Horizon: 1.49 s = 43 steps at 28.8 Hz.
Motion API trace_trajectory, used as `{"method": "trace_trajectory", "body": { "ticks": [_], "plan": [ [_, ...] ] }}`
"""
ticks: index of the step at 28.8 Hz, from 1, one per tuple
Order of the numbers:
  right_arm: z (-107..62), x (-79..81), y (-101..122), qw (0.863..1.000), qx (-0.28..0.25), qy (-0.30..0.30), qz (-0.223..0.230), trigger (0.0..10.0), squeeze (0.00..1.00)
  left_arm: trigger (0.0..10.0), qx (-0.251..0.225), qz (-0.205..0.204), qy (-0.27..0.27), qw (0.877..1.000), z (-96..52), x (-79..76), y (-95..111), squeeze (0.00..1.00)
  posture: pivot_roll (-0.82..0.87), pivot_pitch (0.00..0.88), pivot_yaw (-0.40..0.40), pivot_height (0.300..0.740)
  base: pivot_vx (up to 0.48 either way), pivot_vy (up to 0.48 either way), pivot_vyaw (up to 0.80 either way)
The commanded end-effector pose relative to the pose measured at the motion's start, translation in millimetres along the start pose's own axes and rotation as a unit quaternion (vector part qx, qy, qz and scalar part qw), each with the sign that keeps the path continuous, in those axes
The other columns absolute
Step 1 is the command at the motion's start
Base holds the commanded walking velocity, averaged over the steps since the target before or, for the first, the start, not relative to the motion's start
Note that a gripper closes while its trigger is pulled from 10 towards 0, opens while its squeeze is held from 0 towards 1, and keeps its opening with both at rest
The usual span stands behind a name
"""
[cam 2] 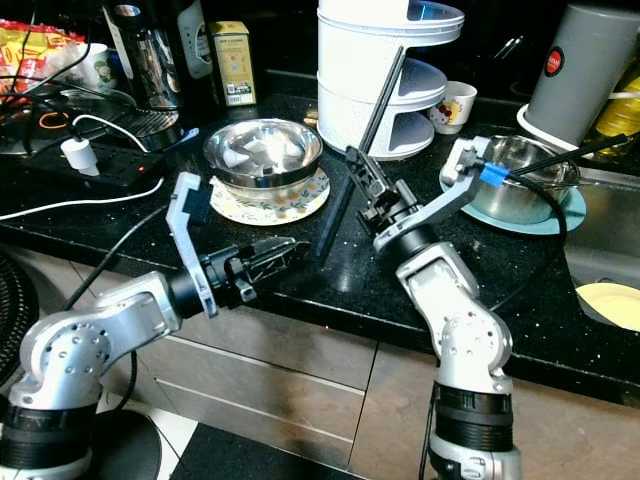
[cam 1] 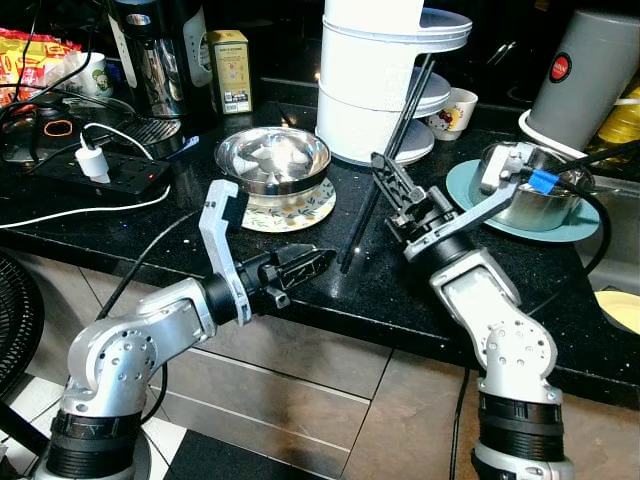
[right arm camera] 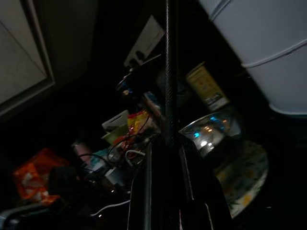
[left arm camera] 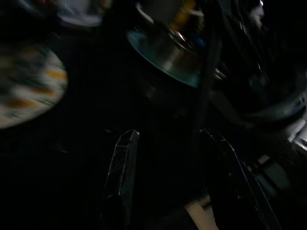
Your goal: Kitchen organization
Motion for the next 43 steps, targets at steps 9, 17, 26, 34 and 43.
{"method": "trace_trajectory", "body": {
  "ticks": [9, 17, 26, 34, 43],
  "plan": [
    [-6.8, -7.9, 25.2, 0.997, -0.026, -0.023, -0.063, 0.0, 0.0, 10.0, -0.091, 0.102, 0.103, 0.985, -9.9, 21.6, 36.4, 0.0, 0.02, 0.195, 0.012, 0.74, 0.0, 0.0, 0.0],
    [-4.4, -1.0, 25.1, 0.978, -0.058, -0.061, -0.189, 10.0, 0.0, 10.0, -0.071, 0.138, 0.094, 0.983, 4.7, 5.1, 25.3, 0.0, 0.02, 0.192, 0.015, 0.74, 0.0, 0.0, 0.0],
    [3.4, 21.6, 18.3, 0.949, -0.094, -0.044, -0.297, 10.0, 0.0, 10.0, -0.063, 0.213, 0.134, 0.966, 19.9, 2.6, 20.5, 0.0, 0.02, 0.195, 0.021, 0.74, 0.0, 0.0, 0.0],
    [6.1, 23.4, 22.2, 0.937, -0.114, -0.057, -0.325, 10.0, 0.0, 10.0, -0.053, 0.232, 0.151, 0.96, 20.8, 5.5, 18.2, 0.0, 0.02, 0.203, 0.022, 0.74, 0.0, 0.0, -0.08],
    [4.9, 21.4, 21.9, 0.933, -0.118, -0.069, -0.334, 10.0, 0.0, 10.0, -0.051, 0.247, 0.156, 0.955, 22.5, 6.9, 18.3, 0.0, 0.02, 0.208, 0.024, 0.74, 0.0, 0.0, -0.8]
  ]
}}
Point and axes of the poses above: a point about 5 cm out from each wrist's last joint towards the gripper, its own z axis pointing out of the wrist towards the gripper, its own y axis along the axis of the wrist's last joint, x = y × z, the point moved 1 cm from there along z, pointing out of the wrist towards the gripper, and after that the axes turned 10 degrees about z, right-handed, at the moved point
